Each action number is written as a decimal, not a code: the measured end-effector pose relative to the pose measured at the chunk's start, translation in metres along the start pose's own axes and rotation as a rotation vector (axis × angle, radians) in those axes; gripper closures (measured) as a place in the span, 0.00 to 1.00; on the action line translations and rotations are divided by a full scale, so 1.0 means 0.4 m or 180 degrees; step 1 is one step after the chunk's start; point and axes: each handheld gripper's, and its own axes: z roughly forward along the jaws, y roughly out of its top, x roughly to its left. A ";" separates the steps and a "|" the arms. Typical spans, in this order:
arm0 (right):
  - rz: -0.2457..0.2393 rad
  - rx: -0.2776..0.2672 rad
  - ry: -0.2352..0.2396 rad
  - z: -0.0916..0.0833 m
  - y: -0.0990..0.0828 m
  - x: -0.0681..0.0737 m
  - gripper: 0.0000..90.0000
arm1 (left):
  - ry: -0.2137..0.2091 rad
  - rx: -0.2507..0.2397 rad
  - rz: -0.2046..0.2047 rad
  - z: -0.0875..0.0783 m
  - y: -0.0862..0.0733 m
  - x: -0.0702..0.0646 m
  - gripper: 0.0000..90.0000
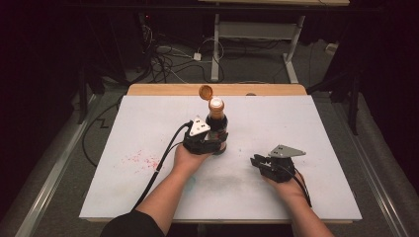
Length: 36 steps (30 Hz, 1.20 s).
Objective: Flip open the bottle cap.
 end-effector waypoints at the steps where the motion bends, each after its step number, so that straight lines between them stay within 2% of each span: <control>1: -0.0004 0.0012 0.0005 -0.002 -0.003 0.002 0.72 | 0.0001 0.0003 0.0000 0.000 0.000 0.000 0.31; 3: -0.0021 0.0053 0.0034 -0.002 -0.008 0.003 0.60 | 0.0007 0.0005 0.0004 0.000 0.001 0.000 0.31; 5: -0.0017 0.0010 0.0001 -0.007 -0.011 0.005 0.48 | 0.0010 0.0009 0.0012 0.000 0.000 -0.001 0.31; 8: 0.0071 -0.0035 0.0023 -0.011 -0.012 0.000 0.28 | 0.0016 0.0018 0.0013 -0.001 0.001 -0.001 0.31; 13: 0.0139 -0.0058 -0.0087 -0.014 -0.016 -0.001 0.00 | 0.0005 0.0063 0.0005 -0.007 0.005 0.000 0.31; 20: 0.0179 -0.0052 -0.0134 -0.018 -0.018 -0.005 0.00 | 0.0036 0.0299 -0.0189 -0.019 0.001 0.022 0.14; 25: 0.0172 -0.0067 -0.0153 -0.021 -0.019 -0.002 0.00 | 0.0074 0.0447 -0.0265 -0.048 -0.027 0.042 0.01; 26: 0.0166 -0.0073 -0.0157 -0.021 -0.020 -0.002 0.00 | 0.0086 0.0496 -0.0255 -0.057 -0.035 0.047 0.00; 30: 0.0160 -0.0086 -0.0154 -0.022 -0.021 0.000 0.00 | 0.0126 0.0521 -0.0277 -0.097 -0.060 0.067 0.00; 33: 0.0149 -0.0089 -0.0169 -0.024 -0.021 -0.001 0.00 | 0.0157 0.0586 -0.0241 -0.132 -0.075 0.077 0.00; 36: 0.0157 -0.0086 -0.0175 -0.027 -0.023 -0.001 0.00 | 0.0187 0.0586 -0.0246 -0.171 -0.077 0.085 0.00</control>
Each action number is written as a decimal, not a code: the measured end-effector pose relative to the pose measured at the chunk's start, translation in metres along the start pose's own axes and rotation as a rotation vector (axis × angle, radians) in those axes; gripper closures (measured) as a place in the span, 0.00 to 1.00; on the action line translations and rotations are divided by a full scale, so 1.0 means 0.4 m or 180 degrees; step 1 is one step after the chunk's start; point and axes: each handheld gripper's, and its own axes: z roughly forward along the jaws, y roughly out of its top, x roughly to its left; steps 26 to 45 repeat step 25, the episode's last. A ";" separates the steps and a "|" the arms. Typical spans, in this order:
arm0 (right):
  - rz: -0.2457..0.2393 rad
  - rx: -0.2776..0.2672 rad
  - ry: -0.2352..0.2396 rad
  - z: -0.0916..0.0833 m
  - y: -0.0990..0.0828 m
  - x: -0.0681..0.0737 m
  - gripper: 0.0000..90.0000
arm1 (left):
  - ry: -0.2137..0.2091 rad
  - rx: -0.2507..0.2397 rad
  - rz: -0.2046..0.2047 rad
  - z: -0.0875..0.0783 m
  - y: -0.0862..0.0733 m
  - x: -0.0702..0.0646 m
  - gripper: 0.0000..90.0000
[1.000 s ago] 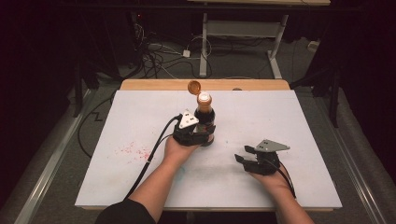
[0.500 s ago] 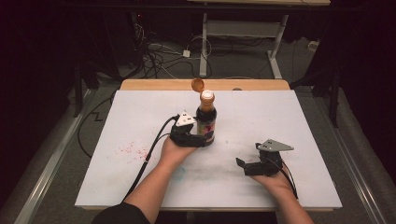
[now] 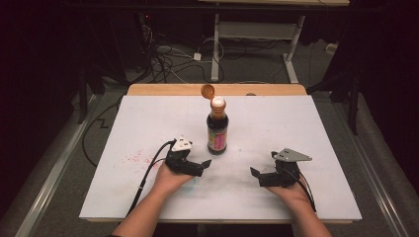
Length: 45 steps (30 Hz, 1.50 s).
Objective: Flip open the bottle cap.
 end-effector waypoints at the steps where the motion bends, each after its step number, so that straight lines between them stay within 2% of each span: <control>1: -0.0002 -0.0002 0.0000 -0.001 0.000 0.000 0.00 | 0.0004 -0.0014 0.0002 -0.014 -0.001 0.003 0.00; 7: -0.0014 -0.0030 -0.0009 -0.008 -0.004 -0.001 0.00 | 0.0109 -0.0064 0.0074 -0.105 -0.010 0.027 0.00; 12: 0.0005 -0.0051 -0.0028 -0.014 -0.007 -0.001 0.00 | 0.0155 -0.0173 0.0064 -0.180 -0.011 0.050 0.00; 13: -0.0008 -0.0060 -0.0027 -0.016 -0.008 -0.001 0.00 | 0.0181 -0.0194 0.0055 -0.193 -0.012 0.057 0.00; 16: -0.0005 -0.0088 -0.0030 -0.023 -0.011 0.001 0.00 | 0.0288 -0.0216 0.0142 -0.223 -0.022 0.073 0.00; 17: -0.0017 -0.0096 -0.0026 -0.025 -0.012 0.002 0.00 | 0.0292 -0.0220 0.0116 -0.228 -0.024 0.076 0.00; 18: -0.0023 -0.0106 -0.0026 -0.026 -0.013 0.002 0.00 | 0.0286 -0.0230 0.0079 -0.232 -0.024 0.078 0.00; 25: -0.0011 -0.0133 -0.0037 -0.026 -0.010 0.002 0.00 | 0.0316 -0.0213 0.0191 -0.227 -0.032 0.070 0.00; 45: -0.0011 -0.0133 -0.0037 -0.026 -0.010 0.002 0.00 | 0.0316 -0.0213 0.0191 -0.227 -0.032 0.070 0.00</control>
